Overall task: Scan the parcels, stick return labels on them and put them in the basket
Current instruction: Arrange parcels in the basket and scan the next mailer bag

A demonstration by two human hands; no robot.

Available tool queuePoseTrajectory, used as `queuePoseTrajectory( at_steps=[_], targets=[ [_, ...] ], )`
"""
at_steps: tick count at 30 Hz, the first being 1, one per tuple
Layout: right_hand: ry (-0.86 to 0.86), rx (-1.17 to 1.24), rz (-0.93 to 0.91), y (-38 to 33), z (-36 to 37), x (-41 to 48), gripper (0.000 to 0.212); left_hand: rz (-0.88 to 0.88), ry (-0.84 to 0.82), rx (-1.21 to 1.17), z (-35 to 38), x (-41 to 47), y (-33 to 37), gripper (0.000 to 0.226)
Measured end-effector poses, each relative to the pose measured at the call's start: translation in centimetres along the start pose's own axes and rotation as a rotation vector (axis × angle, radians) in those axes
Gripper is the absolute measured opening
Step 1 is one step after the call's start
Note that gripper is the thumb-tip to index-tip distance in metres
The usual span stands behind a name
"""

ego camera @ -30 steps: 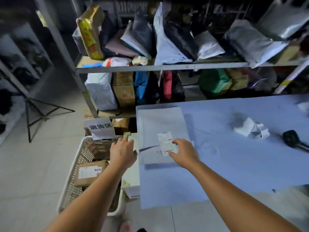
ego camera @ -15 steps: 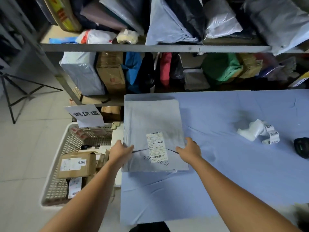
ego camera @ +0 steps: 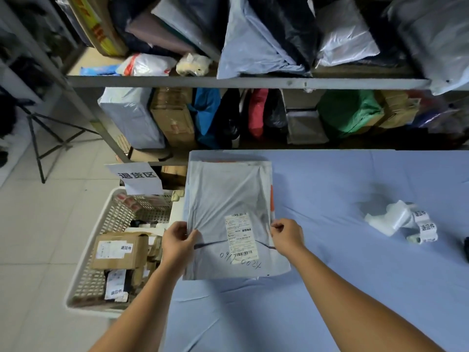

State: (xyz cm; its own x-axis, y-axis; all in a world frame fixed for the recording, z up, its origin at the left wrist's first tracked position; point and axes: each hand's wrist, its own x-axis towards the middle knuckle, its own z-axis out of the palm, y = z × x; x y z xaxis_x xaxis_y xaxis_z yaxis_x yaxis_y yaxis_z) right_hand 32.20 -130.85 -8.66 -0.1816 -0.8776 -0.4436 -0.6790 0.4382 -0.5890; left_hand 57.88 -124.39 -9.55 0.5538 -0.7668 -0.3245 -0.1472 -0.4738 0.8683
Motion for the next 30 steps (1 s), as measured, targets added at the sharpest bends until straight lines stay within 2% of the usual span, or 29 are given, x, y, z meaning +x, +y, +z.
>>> queuePoseTrajectory(
  at_steps=[6, 11, 16, 24, 30],
  targets=[
    [0.041, 0.178, -0.020, 3.7, -5.1, -0.8, 0.012, 0.088, 0.024, -0.004, 1.7, -5.2, 2.6, 0.012],
    [0.105, 0.227, -0.111, 8.8, -11.8, -2.6, 0.013, 0.166, 0.037, -0.089, 6.2, -13.2, 4.8, 0.018],
    [0.180, 0.218, -0.138, 15.6, -19.2, -4.7, 0.006, 0.151, -0.010, -0.095, 11.9, -20.1, 4.9, 0.018],
    [0.253, 0.175, 0.018, 25.6, -25.8, -6.5, 0.012, 0.201, -0.160, 0.060, 21.2, -25.8, 3.5, 0.026],
    [0.289, 0.134, 0.153, 30.8, -27.6, -6.0, 0.008, 0.073, -0.252, 0.010, 26.7, -28.9, 0.4, 0.017]
  ],
)
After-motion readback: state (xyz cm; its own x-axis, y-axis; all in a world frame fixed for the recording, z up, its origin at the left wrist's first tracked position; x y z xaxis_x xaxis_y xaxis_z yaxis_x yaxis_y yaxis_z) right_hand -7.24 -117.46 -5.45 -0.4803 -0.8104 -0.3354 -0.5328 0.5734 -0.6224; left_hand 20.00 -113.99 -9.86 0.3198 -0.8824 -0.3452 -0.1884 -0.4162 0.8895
